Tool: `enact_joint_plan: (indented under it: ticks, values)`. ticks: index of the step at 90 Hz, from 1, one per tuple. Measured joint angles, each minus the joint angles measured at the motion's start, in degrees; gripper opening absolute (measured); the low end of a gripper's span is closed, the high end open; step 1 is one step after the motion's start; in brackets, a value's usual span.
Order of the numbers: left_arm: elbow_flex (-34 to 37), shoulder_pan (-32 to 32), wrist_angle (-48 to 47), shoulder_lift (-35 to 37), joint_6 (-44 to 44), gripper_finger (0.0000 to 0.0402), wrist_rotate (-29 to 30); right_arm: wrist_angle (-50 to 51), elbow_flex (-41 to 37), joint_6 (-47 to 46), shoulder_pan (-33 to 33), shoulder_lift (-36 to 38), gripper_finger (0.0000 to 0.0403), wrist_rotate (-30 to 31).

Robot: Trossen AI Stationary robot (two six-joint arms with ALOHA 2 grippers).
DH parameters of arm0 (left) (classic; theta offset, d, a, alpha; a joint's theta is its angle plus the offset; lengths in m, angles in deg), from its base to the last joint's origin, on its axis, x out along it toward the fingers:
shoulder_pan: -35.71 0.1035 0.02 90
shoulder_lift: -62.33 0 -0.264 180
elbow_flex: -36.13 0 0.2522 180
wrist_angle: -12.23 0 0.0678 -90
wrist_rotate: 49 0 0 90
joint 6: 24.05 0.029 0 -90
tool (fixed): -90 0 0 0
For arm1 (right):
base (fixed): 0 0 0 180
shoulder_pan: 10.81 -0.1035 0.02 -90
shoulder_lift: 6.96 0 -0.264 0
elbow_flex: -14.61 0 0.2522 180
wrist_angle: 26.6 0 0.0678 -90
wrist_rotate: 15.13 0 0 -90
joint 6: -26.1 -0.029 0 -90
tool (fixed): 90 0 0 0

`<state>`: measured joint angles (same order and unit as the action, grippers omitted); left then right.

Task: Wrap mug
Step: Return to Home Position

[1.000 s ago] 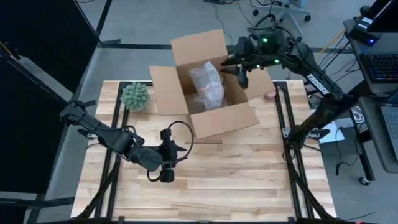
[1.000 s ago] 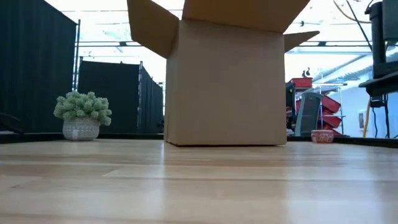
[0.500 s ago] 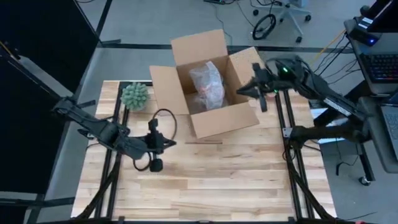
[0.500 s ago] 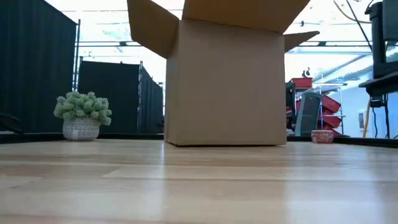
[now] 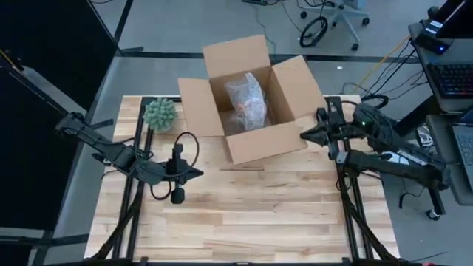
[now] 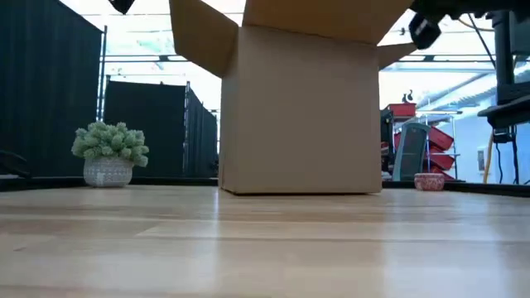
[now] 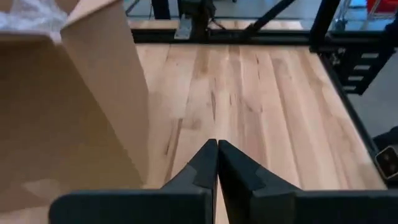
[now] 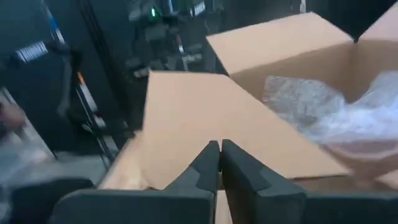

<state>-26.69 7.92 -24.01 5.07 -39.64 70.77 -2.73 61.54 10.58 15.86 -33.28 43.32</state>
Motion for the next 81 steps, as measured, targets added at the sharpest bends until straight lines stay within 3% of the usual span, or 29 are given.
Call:
enact_joint_plan:
  ticks: [15, 29, 48, 53, 66, 81]
  values:
    - [0.00, 0.02, 0.98, 0.00, -0.55, 0.0000, 2.24, -2.34, -5.20, -4.60, -2.20, 3.98, 0.0000, 0.59]
    - [0.00, 0.02, 1.17, -0.16, -0.55, 0.0000, 2.18, -6.74, -10.84, -5.31, -6.01, 7.19, 0.0000, 8.97]
    - [0.00, 0.02, -0.96, -0.44, -0.57, 0.0000, 2.07, -13.99, -16.47, -4.30, -10.84, 10.99, 0.0000, 11.55]
    - [0.00, 0.02, -0.99, -0.48, -0.61, 0.0000, 2.09, -15.43, -18.28, -4.98, -12.20, 11.72, 0.0000, 14.37]
    - [-0.01, 0.02, -0.20, -0.73, -1.81, 0.0000, 2.18, -19.78, -23.94, -7.11, -15.29, 13.38, 0.0000, 29.09]
    - [0.00, 0.02, -0.48, -0.74, -2.10, 0.0000, 1.35, -20.28, -26.54, -4.57, -16.08, 15.16, 0.0000, 30.58]
